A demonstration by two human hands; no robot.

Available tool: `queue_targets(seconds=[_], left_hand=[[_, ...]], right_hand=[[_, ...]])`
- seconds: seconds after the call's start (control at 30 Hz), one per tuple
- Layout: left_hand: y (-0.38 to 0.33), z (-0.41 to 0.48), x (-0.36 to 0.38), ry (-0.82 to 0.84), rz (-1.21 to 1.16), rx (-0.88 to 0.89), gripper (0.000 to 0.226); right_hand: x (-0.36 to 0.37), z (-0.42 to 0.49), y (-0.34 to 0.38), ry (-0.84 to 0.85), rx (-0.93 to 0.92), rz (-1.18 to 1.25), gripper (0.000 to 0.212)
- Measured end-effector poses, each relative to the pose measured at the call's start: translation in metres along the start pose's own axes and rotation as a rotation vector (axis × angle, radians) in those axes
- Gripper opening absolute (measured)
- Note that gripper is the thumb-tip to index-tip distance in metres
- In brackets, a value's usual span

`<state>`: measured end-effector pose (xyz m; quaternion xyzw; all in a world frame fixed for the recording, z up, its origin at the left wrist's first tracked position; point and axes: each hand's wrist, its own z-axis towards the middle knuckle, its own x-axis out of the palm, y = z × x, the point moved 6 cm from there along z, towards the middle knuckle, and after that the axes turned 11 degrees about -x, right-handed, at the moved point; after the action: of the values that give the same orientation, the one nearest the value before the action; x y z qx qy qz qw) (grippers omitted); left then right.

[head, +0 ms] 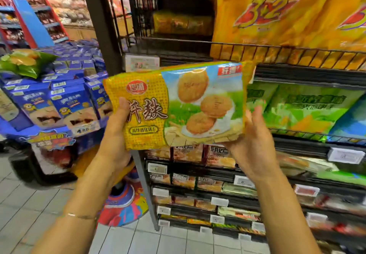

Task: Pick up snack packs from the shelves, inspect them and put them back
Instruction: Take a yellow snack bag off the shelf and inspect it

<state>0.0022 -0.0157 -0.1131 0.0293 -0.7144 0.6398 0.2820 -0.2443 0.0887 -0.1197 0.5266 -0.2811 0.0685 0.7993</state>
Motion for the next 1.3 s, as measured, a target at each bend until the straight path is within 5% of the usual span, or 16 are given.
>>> queue_targets(seconds=[0.3, 0.5, 0.67, 0.83, 0.93, 1.07, 1.3], left_hand=[[0.087, -0.055, -0.044, -0.207, -0.226, -0.204, 0.063], [0.106, -0.087, -0.056, -0.262, -0.169, -0.269, 0.052], [0.100, -0.111, -0.072, -0.292, -0.057, -0.291, 0.052], [0.098, -0.125, -0.074, -0.233, 0.102, -0.388, 0.075], [0.099, -0.133, -0.087, -0.235, 0.214, -0.443, 0.081], [0.091, -0.142, -0.114, -0.099, 0.434, -0.389, 0.059], [0.109, -0.156, -0.164, -0.170, 0.332, -0.579, 0.050]], right_hand=[[-0.057, -0.046, -0.038, -0.116, -0.029, -0.334, 0.005], [-0.081, -0.064, -0.047, -0.117, 0.013, -0.472, 0.009], [-0.078, -0.086, -0.062, 0.039, 0.207, -0.337, 0.011], [-0.053, -0.099, -0.081, 0.160, 0.461, -0.035, 0.070], [-0.046, -0.111, -0.106, 0.036, 0.487, -0.168, 0.067], [-0.041, -0.141, -0.139, -0.113, 0.594, -0.048, 0.039], [-0.024, -0.193, -0.161, -0.177, 0.717, -0.088, 0.042]])
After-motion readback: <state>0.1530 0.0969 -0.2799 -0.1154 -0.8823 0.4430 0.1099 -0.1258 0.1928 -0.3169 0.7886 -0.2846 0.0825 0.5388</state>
